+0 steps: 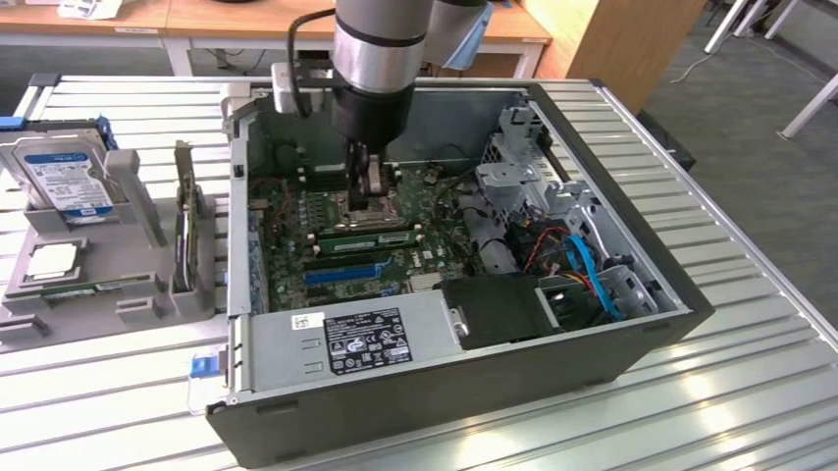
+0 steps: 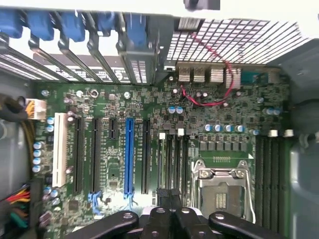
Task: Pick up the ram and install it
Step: 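Press down the ram until it locks into place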
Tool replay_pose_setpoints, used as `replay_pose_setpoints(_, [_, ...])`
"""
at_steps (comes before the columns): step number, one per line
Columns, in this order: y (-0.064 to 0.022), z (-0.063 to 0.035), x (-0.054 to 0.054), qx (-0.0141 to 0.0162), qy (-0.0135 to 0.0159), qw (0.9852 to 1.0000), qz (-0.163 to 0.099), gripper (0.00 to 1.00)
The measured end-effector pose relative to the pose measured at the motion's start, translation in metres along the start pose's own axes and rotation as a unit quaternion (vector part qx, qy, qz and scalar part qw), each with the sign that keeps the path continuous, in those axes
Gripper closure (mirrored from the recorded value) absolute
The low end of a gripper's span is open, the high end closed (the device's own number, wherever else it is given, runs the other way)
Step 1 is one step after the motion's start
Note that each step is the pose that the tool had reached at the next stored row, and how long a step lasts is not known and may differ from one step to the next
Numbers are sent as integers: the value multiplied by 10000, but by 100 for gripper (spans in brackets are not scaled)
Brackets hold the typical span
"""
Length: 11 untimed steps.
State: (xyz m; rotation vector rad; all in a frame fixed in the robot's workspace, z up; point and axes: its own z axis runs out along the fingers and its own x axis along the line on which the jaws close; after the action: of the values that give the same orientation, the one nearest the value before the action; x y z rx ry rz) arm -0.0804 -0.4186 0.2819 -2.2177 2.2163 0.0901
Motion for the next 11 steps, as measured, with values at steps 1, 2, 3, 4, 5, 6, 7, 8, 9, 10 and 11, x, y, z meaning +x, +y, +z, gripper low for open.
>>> replay_pose_setpoints(1, [1,-41,-2,0,0,10000,0,90])
replay_pose_setpoints(2, [3,-87,-3,0,0,10000,0,90])
replay_pose_setpoints(3, [5,-131,-5,-1,1,10000,0,90])
replay_pose_setpoints(4, [6,-173,-7,-1,1,10000,0,90])
replay_pose_setpoints(5, [8,-213,-9,0,0,10000,0,90])
replay_pose_setpoints(6, [9,-252,-11,0,1,10000,0,90])
replay_pose_setpoints(7, [11,-290,-12,0,1,10000,0,90])
replay_pose_setpoints(8, [12,-325,-14,0,0,10000,0,90])
replay_pose_setpoints(9, [13,-358,-16,0,0,10000,0,90])
replay_pose_setpoints(10, [14,-386,-17,0,0,10000,-1,90])
replay_pose_setpoints(11, [15,-413,-18,0,0,10000,0,90])
